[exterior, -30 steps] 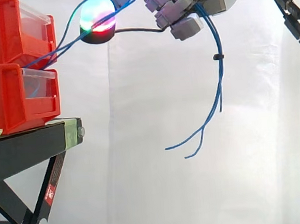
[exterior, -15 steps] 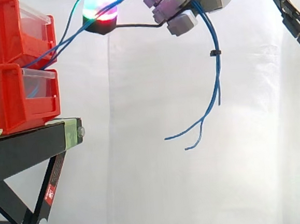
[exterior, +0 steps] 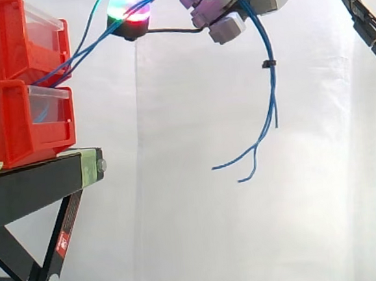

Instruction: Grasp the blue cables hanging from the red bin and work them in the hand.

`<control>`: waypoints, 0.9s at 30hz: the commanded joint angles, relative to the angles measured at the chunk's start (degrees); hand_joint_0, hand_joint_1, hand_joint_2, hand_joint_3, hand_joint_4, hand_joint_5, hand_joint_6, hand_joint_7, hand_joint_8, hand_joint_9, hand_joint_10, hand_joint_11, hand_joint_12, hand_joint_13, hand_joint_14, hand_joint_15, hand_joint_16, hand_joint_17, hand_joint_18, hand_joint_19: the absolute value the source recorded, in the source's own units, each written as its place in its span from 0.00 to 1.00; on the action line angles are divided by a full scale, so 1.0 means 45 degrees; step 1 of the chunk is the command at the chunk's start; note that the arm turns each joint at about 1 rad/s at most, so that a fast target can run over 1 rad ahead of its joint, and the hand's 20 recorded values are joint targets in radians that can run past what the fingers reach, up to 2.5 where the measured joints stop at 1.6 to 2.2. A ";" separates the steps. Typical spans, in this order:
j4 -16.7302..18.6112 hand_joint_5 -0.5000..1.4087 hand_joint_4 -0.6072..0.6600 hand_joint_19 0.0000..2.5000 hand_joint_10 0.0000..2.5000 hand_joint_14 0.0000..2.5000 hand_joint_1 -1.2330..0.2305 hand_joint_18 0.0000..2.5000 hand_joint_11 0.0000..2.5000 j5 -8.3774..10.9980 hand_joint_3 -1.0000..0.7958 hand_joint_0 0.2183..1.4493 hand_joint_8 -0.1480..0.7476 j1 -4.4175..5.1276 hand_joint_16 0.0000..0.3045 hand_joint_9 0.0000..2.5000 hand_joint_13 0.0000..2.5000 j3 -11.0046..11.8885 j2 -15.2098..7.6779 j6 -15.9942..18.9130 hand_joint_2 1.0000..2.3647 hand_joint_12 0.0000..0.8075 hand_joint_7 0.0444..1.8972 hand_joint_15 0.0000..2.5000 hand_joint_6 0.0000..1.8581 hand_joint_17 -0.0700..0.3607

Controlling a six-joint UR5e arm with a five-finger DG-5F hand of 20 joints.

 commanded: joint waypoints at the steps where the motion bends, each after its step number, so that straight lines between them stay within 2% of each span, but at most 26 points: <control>1: 0.0017 0.63 0.67 0.31 1.00 1.00 0.36 0.97 1.00 0.0083 0.00 0.45 0.73 -0.0054 0.69 0.77 0.83 0.0000 0.0000 0.0025 0.00 0.87 0.71 0.83 0.00 0.53; 4: 0.0096 0.64 0.68 0.31 1.00 1.00 0.36 0.97 1.00 0.0317 0.00 0.45 0.73 -0.0073 0.69 0.77 0.83 0.0000 0.0000 -0.0014 0.00 0.87 0.71 0.83 0.00 0.53; 5: 0.0213 0.64 0.68 0.31 1.00 1.00 0.36 0.97 1.00 0.0551 0.00 0.45 0.73 -0.0073 0.69 0.77 0.83 0.0000 0.0000 -0.0073 0.00 0.87 0.71 0.83 0.00 0.53; 10: 0.0291 0.66 0.68 0.31 1.00 1.00 0.36 0.97 1.00 0.0883 0.00 0.43 0.73 -0.0093 0.69 0.77 0.83 0.0000 0.0000 -0.0346 0.00 0.87 0.72 0.83 0.00 0.53; 20: 0.0603 0.67 0.64 0.31 1.00 1.00 0.35 0.97 1.00 0.0961 0.01 0.50 0.73 -0.0151 0.69 0.77 0.83 0.0000 0.0000 -0.0698 0.00 0.87 0.72 0.83 0.00 0.53; 24: 0.0994 0.67 0.67 0.31 1.00 1.00 0.37 0.97 1.00 0.0942 0.00 0.46 0.73 -0.0171 0.69 0.77 0.83 0.0000 0.0000 -0.1382 0.00 0.87 0.72 0.83 0.00 0.53; 27: 0.1092 0.66 0.68 0.31 1.00 1.00 0.38 0.97 1.00 0.0922 0.00 0.44 0.73 -0.0190 0.69 0.77 0.83 0.0000 0.0000 -0.1518 0.00 0.87 0.72 0.83 0.00 0.53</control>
